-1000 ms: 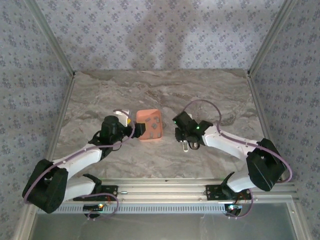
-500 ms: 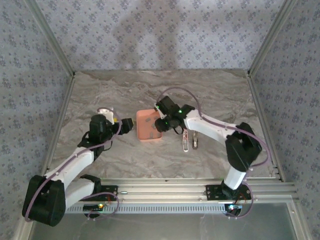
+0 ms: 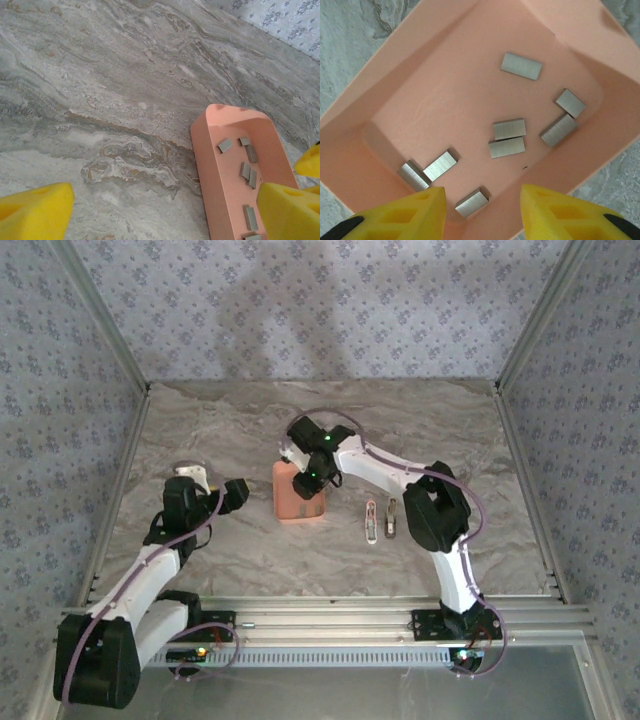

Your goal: Load the staples into the stapler

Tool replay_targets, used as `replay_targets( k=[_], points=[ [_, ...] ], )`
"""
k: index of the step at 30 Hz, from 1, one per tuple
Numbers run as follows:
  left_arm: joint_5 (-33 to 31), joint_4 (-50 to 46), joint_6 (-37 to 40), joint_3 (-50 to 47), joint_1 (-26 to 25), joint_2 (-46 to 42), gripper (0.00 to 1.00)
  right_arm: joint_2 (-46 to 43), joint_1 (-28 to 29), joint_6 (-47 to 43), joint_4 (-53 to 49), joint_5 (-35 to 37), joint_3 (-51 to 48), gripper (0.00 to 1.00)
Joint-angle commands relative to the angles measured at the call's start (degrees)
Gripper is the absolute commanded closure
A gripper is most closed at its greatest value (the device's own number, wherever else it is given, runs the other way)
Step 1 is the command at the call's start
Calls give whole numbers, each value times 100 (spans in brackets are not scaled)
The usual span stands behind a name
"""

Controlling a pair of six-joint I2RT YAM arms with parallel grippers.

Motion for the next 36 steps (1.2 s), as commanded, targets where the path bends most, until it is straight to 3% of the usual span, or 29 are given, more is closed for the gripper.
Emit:
replay_targets(
  k=[1,18,36],
  points=[
    [150,-37,-65,-84,75,-98,6,334,10,-380,-667,-30,460,56],
    [106,-129,-15,-159,219,-286,5,1556,-7,-381,-1257,325,1955,53],
    [-21,-43,5,-280,235,-335,5,2056,-26,-350,-1490,627,2451,54]
  ],
)
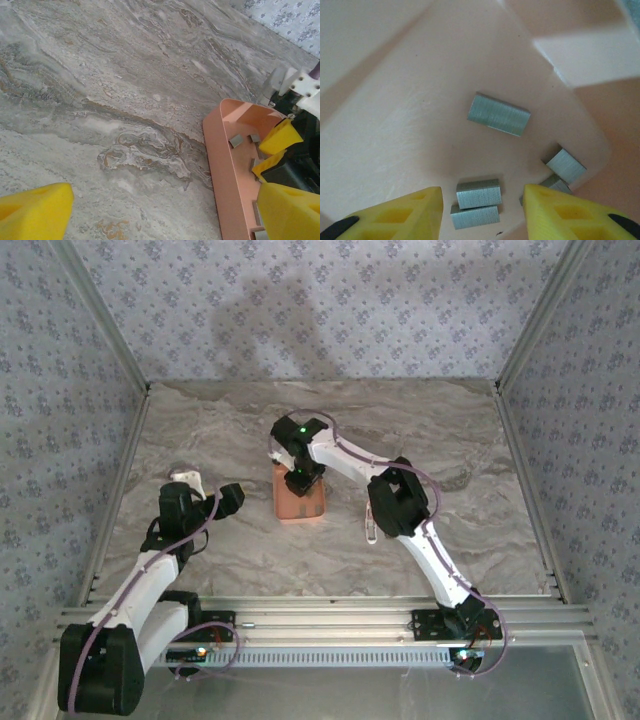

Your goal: Load the staples into the stapler

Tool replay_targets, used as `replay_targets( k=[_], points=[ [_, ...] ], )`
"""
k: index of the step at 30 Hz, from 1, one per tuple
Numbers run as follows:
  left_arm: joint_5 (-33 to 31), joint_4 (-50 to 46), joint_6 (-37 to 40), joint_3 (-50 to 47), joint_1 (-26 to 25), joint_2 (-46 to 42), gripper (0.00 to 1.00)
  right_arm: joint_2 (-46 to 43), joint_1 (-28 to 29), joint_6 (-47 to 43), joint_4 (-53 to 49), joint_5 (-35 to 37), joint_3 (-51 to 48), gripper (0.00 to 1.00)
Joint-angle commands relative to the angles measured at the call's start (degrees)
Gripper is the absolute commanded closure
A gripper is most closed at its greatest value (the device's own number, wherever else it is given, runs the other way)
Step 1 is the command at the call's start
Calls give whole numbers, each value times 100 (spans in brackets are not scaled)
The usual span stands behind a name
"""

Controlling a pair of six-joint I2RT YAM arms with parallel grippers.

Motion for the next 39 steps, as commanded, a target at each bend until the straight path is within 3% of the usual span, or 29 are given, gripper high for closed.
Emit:
replay_targets(
  k=[1,26,39],
  points=[
    [-67,79,27,-71,35,-71,5,206,-15,-66,-283,84,213,54],
    [-52,273,53,-136,46,48,5,750,-4,-14,-925,216,841,62],
    [-56,219,96,-127,42,35,5,670,25,87,-816,-54,960,73]
  ],
)
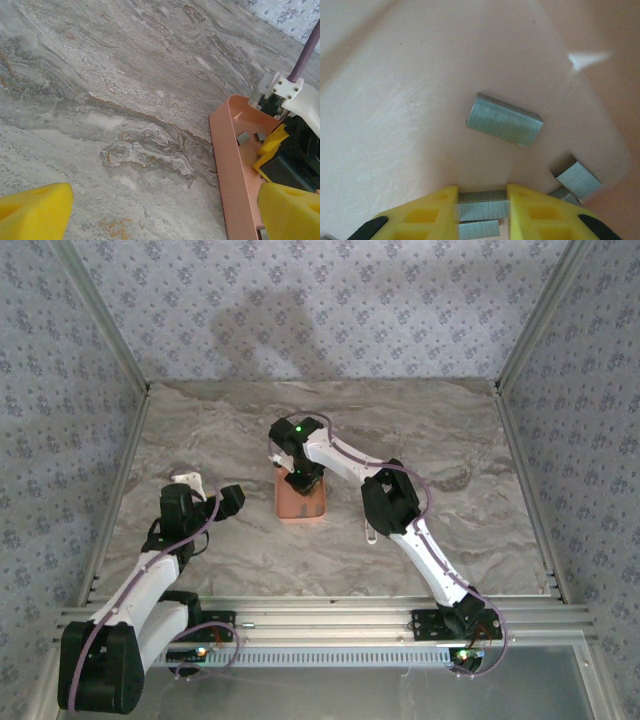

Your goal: Load the staples into the stapler

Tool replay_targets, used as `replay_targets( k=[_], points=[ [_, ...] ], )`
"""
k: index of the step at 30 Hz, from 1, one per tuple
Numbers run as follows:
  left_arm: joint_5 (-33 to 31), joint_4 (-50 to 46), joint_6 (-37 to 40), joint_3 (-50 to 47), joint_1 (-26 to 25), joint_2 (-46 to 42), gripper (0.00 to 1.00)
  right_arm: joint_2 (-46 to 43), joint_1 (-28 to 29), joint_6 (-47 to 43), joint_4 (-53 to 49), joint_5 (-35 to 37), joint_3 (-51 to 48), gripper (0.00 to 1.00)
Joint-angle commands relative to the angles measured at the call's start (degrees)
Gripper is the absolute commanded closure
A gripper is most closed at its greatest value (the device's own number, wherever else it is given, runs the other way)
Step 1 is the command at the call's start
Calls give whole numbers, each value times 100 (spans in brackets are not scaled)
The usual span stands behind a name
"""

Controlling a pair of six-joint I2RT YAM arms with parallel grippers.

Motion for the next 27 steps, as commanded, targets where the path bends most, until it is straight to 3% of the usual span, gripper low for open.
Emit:
replay_targets(
  k=[1,14,27],
  points=[
    [-37,111,93,-37,44,-20,5,54,31,66,-45,-171,113,74],
    [-14,12,138,-36,46,-168,5,-1134,29,111,784,-476,-974,76],
    [190,235,65,-79,31,-90,5,-3487,109,-395,2047,-455,-4051,77]
  ],
)
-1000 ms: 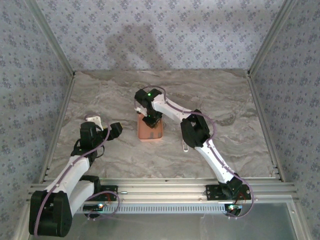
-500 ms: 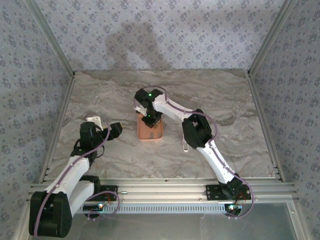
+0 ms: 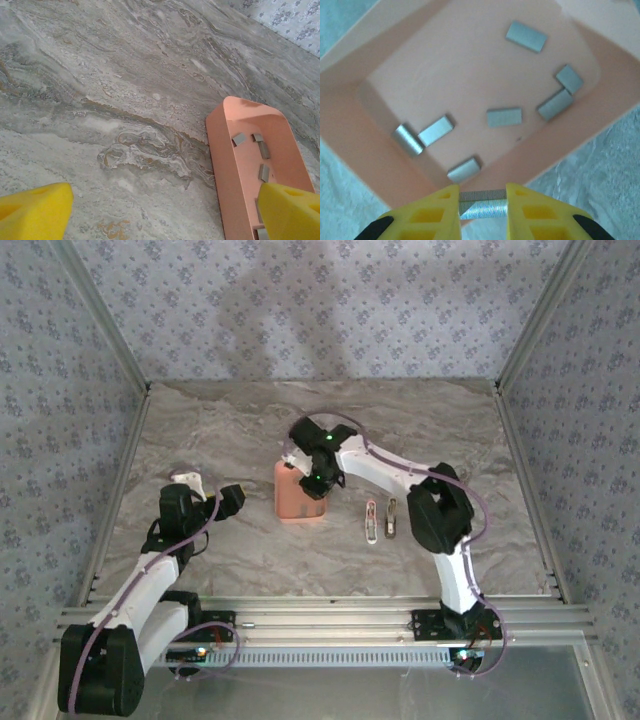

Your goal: Load the staples into the stapler

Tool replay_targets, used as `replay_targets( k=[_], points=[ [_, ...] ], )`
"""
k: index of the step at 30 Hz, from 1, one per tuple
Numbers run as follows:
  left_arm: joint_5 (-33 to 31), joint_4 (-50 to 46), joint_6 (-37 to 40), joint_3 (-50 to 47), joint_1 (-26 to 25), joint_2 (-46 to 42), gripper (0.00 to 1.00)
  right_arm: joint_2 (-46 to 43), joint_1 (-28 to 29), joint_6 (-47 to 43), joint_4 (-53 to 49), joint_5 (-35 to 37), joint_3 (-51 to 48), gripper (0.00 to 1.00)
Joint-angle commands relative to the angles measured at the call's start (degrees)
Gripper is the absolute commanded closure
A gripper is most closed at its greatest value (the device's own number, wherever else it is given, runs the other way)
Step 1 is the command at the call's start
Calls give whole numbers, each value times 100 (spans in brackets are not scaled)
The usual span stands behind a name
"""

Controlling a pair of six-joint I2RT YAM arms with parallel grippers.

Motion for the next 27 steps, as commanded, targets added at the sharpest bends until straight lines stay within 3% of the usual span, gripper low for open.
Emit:
replay_targets(
  k=[1,8,15,27],
  points=[
    [159,257,12,-79,33,15,5,-668,104,-262,302,-134,-643,77],
    [372,434,-74,-71,14,161,5,-1637,278,-41,575,-246,-2103,77],
    [1070,968,114,1,-199,570,5,-2321,752,-85,907,28,-3365,78],
    [887,1125,205,132,-660,822,5,-1719,1277,-570,789,274,-3684,77]
  ],
)
